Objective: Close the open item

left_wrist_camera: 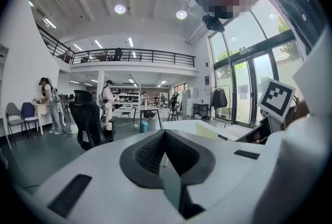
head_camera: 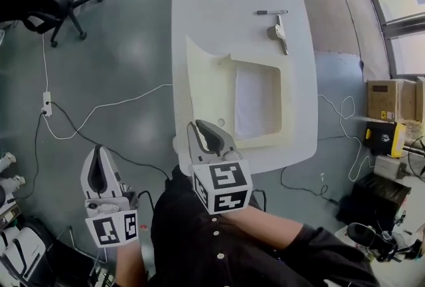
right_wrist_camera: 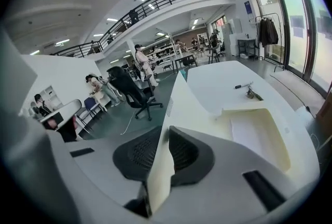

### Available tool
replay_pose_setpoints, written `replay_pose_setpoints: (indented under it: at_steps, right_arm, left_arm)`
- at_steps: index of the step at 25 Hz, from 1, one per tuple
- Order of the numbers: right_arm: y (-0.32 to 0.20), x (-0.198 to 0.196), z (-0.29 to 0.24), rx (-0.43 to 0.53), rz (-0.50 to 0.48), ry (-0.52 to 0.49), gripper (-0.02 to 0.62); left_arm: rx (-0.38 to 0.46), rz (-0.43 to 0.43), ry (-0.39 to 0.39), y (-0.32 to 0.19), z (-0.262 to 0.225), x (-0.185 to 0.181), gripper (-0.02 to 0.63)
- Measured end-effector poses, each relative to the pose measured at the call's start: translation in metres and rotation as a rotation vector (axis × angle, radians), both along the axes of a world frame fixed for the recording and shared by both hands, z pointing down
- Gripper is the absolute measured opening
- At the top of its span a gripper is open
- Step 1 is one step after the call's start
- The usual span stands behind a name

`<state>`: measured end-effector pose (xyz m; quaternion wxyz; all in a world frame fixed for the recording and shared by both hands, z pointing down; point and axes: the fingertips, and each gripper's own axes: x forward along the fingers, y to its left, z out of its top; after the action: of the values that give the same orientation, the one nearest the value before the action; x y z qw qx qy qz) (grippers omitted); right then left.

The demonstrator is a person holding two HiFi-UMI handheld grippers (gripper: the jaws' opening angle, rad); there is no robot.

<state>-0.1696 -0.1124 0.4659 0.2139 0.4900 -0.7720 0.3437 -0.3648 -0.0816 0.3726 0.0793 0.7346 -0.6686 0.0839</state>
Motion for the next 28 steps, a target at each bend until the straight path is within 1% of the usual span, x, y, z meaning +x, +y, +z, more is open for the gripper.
replay_pose_setpoints:
  at_steps: [4, 7, 9, 11, 14, 19, 23, 28]
  right_arm:
    - [0.000, 0.057, -0.012, -0.002, -0.004, -0.072, 0.048]
    - [-0.003, 0.102, -0.014, -0.010, 0.013, -0.142, 0.037]
    - [-0.008, 0.132, -0.014, -0.008, 0.029, -0.168, 0.034]
    - [-0.013, 0.160, -0.009, -0.021, 0.055, -0.202, 0.032]
    - [-0.017, 0.199, 0.002, -0.057, 0.097, -0.280, 0.031]
    - [-0.014, 0.251, 0.023, -0.100, 0.152, -0.369, 0.032]
    - [-0.011, 0.290, 0.053, -0.128, 0.200, -0.375, 0.034]
    - [-0.007, 0.313, 0.093, -0.170, 0.247, -0.345, 0.043]
  left_arm:
    - [0.014, 0.046, -0.006, -0.013, -0.006, 0.029, 0.017]
    - [0.017, 0.077, -0.005, -0.021, -0.008, 0.053, 0.017]
    - [0.016, 0.099, -0.007, -0.026, -0.010, 0.070, 0.017]
    - [0.012, 0.121, -0.011, -0.029, -0.010, 0.085, 0.017]
    - [0.006, 0.143, -0.017, -0.034, -0.011, 0.106, 0.017]
    - [-0.008, 0.160, -0.036, -0.035, -0.012, 0.127, 0.017]
    - [-0.021, 0.164, -0.054, -0.033, -0.011, 0.140, 0.017]
    - [-0.039, 0.171, -0.076, -0.031, -0.011, 0.147, 0.017]
